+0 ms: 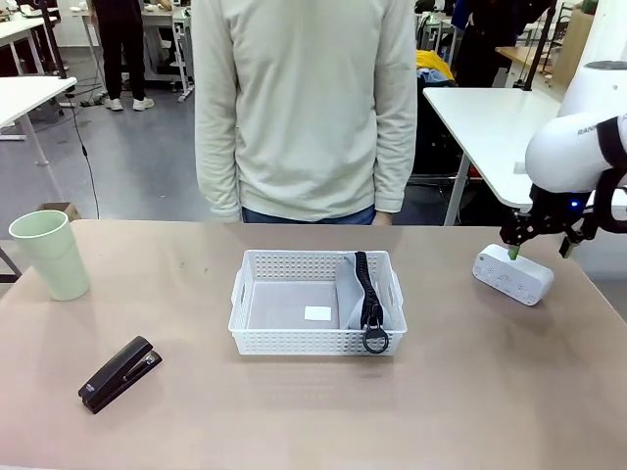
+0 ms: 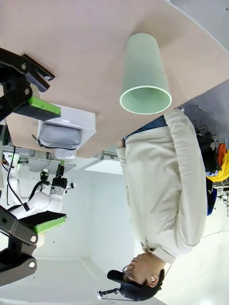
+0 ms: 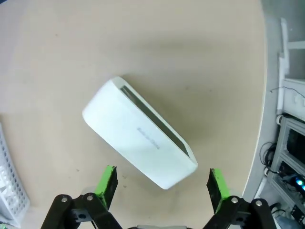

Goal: Efficiently arrange items inside the basket to fit them all.
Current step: Pick up the Digital clock and place it inside the Organizing basket.

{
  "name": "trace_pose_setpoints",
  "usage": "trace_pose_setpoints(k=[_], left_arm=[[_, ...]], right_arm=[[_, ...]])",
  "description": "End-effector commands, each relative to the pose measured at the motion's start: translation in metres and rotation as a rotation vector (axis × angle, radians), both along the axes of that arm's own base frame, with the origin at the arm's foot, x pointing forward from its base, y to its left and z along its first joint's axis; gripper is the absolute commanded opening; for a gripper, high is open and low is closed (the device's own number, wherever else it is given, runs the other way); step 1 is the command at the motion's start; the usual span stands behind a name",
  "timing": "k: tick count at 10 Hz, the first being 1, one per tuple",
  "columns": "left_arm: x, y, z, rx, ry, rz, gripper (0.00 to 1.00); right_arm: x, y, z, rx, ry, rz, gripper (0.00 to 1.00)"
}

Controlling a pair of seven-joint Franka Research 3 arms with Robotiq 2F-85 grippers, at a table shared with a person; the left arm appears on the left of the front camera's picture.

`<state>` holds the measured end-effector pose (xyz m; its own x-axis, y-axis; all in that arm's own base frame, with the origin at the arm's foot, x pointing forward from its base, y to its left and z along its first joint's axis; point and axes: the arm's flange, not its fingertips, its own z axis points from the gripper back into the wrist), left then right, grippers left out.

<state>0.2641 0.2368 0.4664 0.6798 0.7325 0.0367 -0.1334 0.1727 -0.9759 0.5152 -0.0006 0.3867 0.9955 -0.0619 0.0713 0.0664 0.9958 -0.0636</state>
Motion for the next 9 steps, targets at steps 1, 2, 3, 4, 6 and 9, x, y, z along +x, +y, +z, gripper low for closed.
trace_pose_setpoints(k=[1, 2, 3, 4, 6, 9], left_arm=[[0.000, 0.000, 0.000, 0.001, -0.031, -0.005, 1.00], [0.000, 0.000, 0.000, 0.001, -0.031, -0.005, 1.00], [0.000, 0.000, 0.000, 0.001, -0.031, -0.005, 1.00], [0.000, 0.000, 0.000, 0.001, -0.031, -0.005, 1.00], [0.000, 0.000, 0.000, 0.001, -0.031, -0.005, 1.00], [0.000, 0.000, 0.000, 0.001, -0.031, -0.005, 1.00]], right_arm=[[0.015, -0.010, 0.001, 0.113, 0.068, 0.082, 1.00], [0.020, -0.013, -0.002, 0.144, 0.090, 0.110, 1.00], [0.021, -0.014, -0.003, 0.124, 0.072, 0.187, 1.00], [0.020, -0.013, -0.003, 0.108, 0.053, 0.378, 1.00], [0.010, -0.006, -0.004, 0.064, -0.064, 0.676, 1.00], [0.007, -0.003, -0.010, 0.036, -0.079, 0.773, 1.00]])
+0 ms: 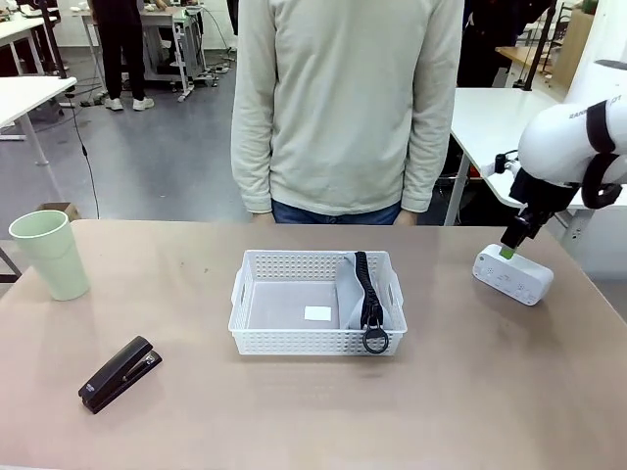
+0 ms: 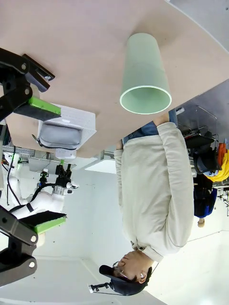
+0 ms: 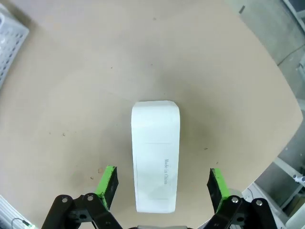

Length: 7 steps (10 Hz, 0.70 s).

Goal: Efficiently arrange items inside the basket to fit them all.
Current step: Pick up the Digital clock and place it inside the Organizing basket.

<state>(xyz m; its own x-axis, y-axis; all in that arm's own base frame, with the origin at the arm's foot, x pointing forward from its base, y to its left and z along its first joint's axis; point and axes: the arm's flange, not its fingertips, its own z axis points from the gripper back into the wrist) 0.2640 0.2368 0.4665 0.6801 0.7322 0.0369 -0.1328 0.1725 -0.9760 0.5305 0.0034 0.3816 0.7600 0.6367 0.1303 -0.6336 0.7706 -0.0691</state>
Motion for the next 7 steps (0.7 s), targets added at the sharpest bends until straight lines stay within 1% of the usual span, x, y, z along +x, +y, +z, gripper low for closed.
trace_pose_setpoints(k=[1, 4, 7], left_arm=[[0.000, 0.000, 0.000, 0.001, -0.031, -0.005, 1.00], [0.000, 0.000, 0.000, 0.001, -0.031, -0.005, 1.00], [0.000, 0.000, 0.000, 0.001, -0.031, -0.005, 1.00]], right_arm=[[-0.009, -0.007, -0.007, 0.012, -0.007, 0.010, 1.00], [-0.009, -0.002, -0.012, -0.020, 0.024, 0.042, 1.00], [0.003, 0.000, -0.044, -0.012, 0.088, 0.050, 1.00]])
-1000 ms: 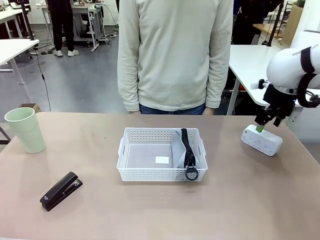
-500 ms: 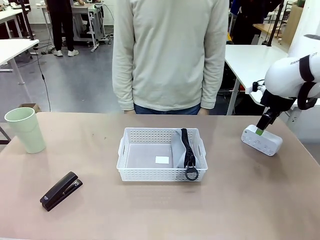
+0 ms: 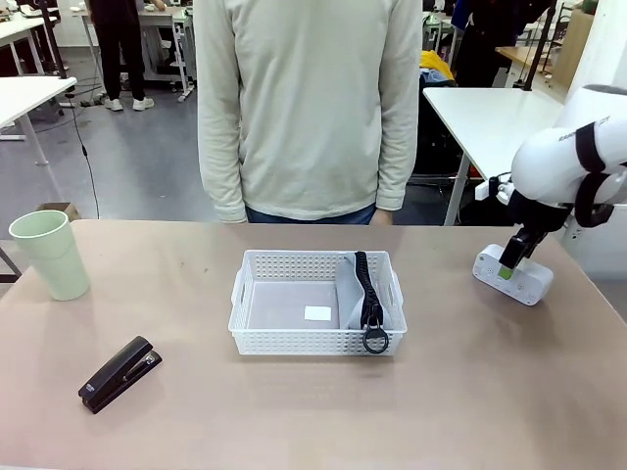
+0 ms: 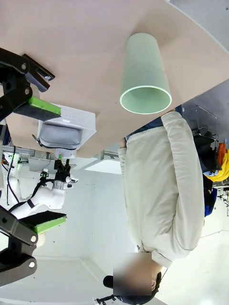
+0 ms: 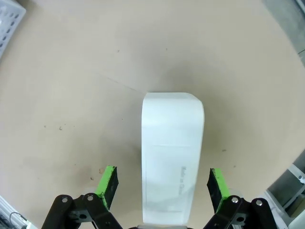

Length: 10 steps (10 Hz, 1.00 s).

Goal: Efficiently arrange items inside the basket to fit them all.
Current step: Pick up the Digital clock and place it inside the Organizing basket.

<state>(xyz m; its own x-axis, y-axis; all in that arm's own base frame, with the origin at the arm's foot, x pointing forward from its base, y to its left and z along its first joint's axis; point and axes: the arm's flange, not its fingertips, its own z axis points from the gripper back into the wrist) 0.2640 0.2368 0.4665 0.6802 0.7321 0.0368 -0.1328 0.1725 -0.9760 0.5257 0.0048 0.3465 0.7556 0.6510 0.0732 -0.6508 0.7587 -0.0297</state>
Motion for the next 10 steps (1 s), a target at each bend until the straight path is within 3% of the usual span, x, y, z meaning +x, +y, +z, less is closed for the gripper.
trace_pose_setpoints(k=[1, 8, 9, 10], left_arm=[[0.0005, 0.0005, 0.0001, 0.001, -0.031, -0.005, 1.00], [0.0005, 0.0005, 0.0001, 0.001, -0.031, -0.005, 1.00], [0.0005, 0.0005, 0.0001, 0.001, -0.031, -0.005, 1.00], [0.0005, 0.0005, 0.0001, 0.001, -0.031, -0.005, 1.00]], right_arm=[[0.0105, -0.0015, -0.0174, 0.016, 0.054, 0.037, 1.00], [0.0084, -0.0016, -0.0248, 0.052, 0.052, 0.058, 1.00], [0.0089, -0.0020, -0.0243, 0.051, 0.041, 0.050, 0.40], [0.0087, -0.0022, -0.0234, 0.055, 0.038, 0.042, 0.41]])
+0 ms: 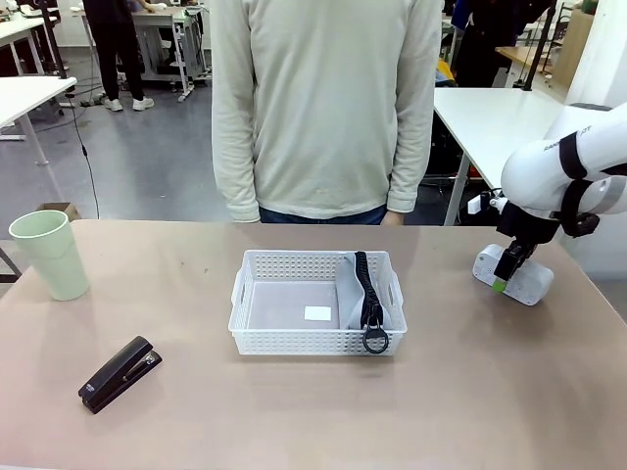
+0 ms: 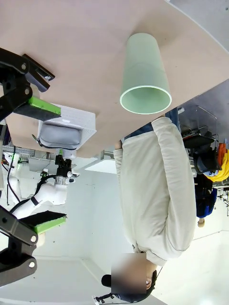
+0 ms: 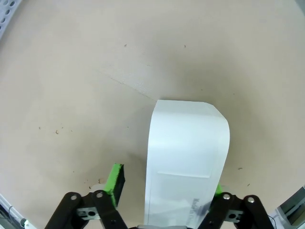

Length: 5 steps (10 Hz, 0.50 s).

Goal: Efficiently arrange items inside the basket to fit them all.
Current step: Pick up the Digital clock and place it inside the Organizing basket.

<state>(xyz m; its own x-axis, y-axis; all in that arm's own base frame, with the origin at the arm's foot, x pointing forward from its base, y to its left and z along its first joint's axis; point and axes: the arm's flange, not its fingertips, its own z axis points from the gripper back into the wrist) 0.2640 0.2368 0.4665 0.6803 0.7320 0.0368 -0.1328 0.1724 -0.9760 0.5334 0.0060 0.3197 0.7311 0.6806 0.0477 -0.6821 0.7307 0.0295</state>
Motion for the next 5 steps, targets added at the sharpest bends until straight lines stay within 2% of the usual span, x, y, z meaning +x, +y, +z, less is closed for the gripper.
trace_pose_setpoints(k=[1, 2, 3, 5], left_arm=[[0.0005, 0.0005, 0.0001, 0.001, -0.031, -0.004, 1.00], [0.0005, 0.0005, 0.0001, 0.001, -0.031, -0.004, 1.00], [0.0005, 0.0005, 0.0001, 0.001, -0.031, -0.004, 1.00], [0.0005, 0.0005, 0.0001, 0.001, -0.031, -0.004, 1.00]], right_arm=[[0.0005, -0.0034, 0.0037, 0.024, -0.019, -0.002, 0.00], [0.0001, -0.0031, 0.0041, 0.019, -0.021, -0.008, 0.37], [0.0002, -0.0021, 0.0046, 0.020, -0.021, -0.006, 0.00], [0.0002, -0.0011, 0.0058, 0.011, -0.020, -0.005, 0.00]])
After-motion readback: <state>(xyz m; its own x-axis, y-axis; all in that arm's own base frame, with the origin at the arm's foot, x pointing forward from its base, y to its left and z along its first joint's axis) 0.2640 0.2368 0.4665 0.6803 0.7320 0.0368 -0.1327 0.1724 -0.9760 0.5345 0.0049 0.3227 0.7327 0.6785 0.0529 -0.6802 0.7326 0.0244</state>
